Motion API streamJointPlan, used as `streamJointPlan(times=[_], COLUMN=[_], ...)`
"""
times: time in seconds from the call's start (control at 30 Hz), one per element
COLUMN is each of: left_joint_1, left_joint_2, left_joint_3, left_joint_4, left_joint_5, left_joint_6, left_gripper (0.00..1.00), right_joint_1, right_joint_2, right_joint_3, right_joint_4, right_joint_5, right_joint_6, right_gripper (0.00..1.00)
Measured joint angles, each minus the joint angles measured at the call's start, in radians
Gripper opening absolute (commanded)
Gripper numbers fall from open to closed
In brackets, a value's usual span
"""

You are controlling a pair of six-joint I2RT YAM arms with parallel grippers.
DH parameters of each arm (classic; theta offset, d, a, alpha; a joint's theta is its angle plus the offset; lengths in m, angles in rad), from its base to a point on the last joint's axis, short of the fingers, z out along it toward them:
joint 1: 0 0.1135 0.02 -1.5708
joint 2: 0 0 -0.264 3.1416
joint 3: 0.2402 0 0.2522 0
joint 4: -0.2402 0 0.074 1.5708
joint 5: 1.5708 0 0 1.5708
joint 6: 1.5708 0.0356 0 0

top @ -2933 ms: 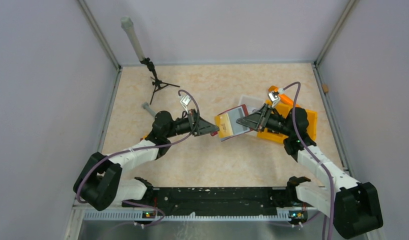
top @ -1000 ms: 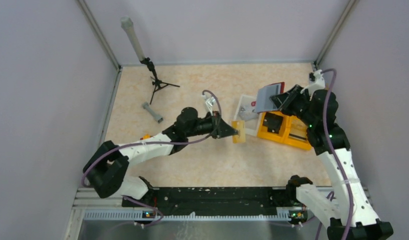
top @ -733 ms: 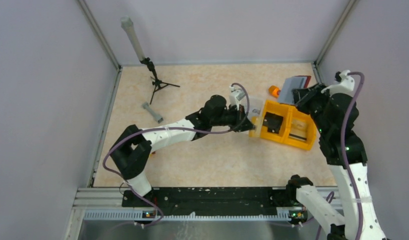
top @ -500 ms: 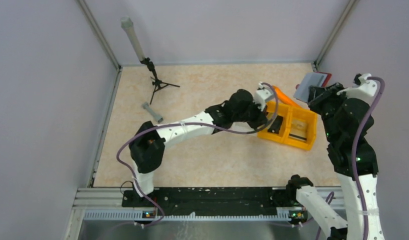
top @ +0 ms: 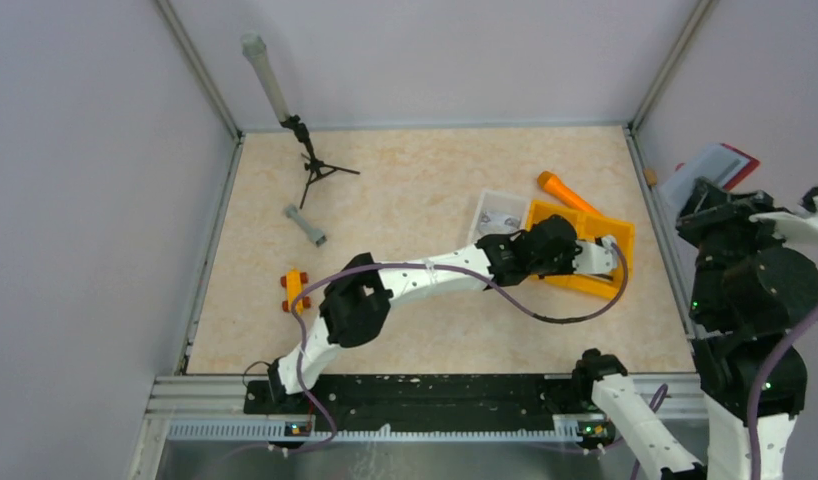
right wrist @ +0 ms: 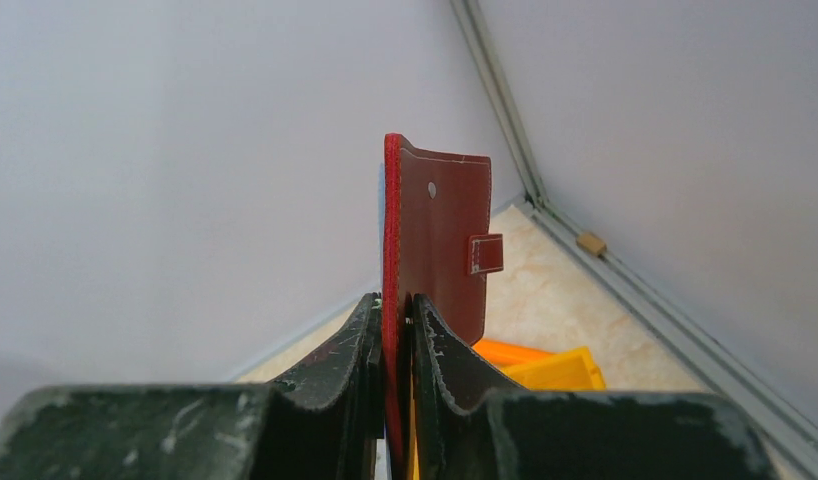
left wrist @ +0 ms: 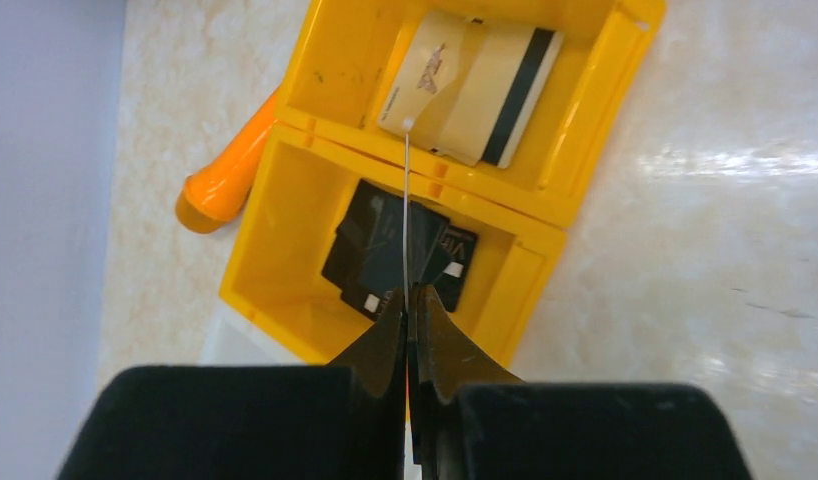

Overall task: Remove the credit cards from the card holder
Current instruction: Move the storage box to the center of the board.

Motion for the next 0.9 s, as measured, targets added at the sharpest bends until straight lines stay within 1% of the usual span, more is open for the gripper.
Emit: streamJointPlan(times=[0.2,0.37,0.43,0.63,0.9], left_joint_1=[-0.015,-0.047,-0.06,-0.082,-0.076], left_joint_2=[0.129,0.177,0.195,0.314,0.368], left_joint_3=[0.132,0.188,0.211,0.355,0.368], left_joint_4=[-0.002,0.044,0.071,0.145,0.157], left_joint_5=[-0.126,-0.174,-0.177,-0.175,-0.12], left_joint_6=[0.163,0.254,0.287,0.365,0.343], left_gripper=[0.0,0.0,0.0,0.0,0.0], right_joint_1=[0.0,0.0,0.0,0.0,0.0], right_joint_2=[-0.055,-0.063,-0.062,-0.061,-0.061], right_joint_3=[0.079,0.112,0.112,0.111,0.111], right_joint_4=[0.036,0.042,0.04,0.039,0.034], right_joint_5=[0.054,0.071,0.071,0.069,0.066], right_joint_6=[-0.032,-0.041,-0.043,-0.042,-0.039], right_gripper=[0.0,0.0,0.0,0.0,0.0])
